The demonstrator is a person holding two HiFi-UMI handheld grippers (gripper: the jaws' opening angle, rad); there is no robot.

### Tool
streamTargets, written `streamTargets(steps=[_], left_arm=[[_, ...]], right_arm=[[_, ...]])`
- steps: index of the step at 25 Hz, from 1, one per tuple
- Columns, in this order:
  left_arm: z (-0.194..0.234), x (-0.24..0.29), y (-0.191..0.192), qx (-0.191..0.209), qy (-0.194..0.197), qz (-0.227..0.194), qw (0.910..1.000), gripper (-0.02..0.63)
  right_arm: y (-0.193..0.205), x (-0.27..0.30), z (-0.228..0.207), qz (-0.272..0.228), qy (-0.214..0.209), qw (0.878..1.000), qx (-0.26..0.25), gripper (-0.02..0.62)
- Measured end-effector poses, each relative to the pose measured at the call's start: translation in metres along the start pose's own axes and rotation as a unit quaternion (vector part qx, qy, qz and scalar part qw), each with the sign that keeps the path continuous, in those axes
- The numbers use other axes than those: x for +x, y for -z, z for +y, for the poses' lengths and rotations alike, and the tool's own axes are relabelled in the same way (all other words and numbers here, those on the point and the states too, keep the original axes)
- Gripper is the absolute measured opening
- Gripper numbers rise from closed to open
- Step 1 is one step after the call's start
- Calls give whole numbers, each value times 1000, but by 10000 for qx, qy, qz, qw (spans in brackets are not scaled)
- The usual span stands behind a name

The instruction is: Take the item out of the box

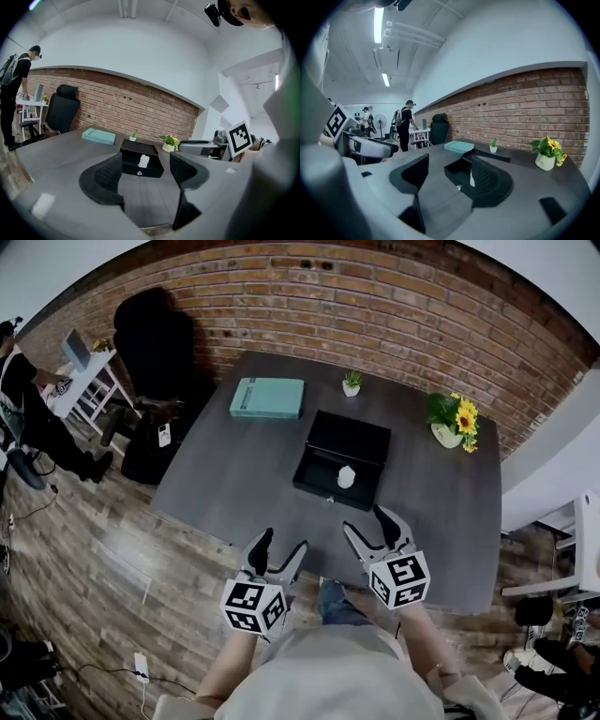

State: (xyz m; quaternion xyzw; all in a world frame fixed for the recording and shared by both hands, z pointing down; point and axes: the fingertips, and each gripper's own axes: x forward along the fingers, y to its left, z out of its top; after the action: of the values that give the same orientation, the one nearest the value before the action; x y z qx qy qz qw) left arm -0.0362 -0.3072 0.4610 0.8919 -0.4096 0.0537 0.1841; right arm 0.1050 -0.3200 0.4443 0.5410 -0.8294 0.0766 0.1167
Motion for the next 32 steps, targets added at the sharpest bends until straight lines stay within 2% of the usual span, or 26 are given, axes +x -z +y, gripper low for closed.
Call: streamTargets(steps=[7,19,26,32], left_arm=[[20,45,-13,-56,-165,97,9998,307],[40,97,-8,-155,-351,446,9983,307],[44,123,-2,-185,-349,596,9974,307],[48,135,2,-252,-350,698,9966,307]], right_arm=[[9,55,-42,323,-119,9994,13,287],[65,144,-93,1309,-347,9907,-123,273],[102,181,-108,2002,-494,9783,-186,273],[119,194,-109,2663,-655,9612,-278,275]])
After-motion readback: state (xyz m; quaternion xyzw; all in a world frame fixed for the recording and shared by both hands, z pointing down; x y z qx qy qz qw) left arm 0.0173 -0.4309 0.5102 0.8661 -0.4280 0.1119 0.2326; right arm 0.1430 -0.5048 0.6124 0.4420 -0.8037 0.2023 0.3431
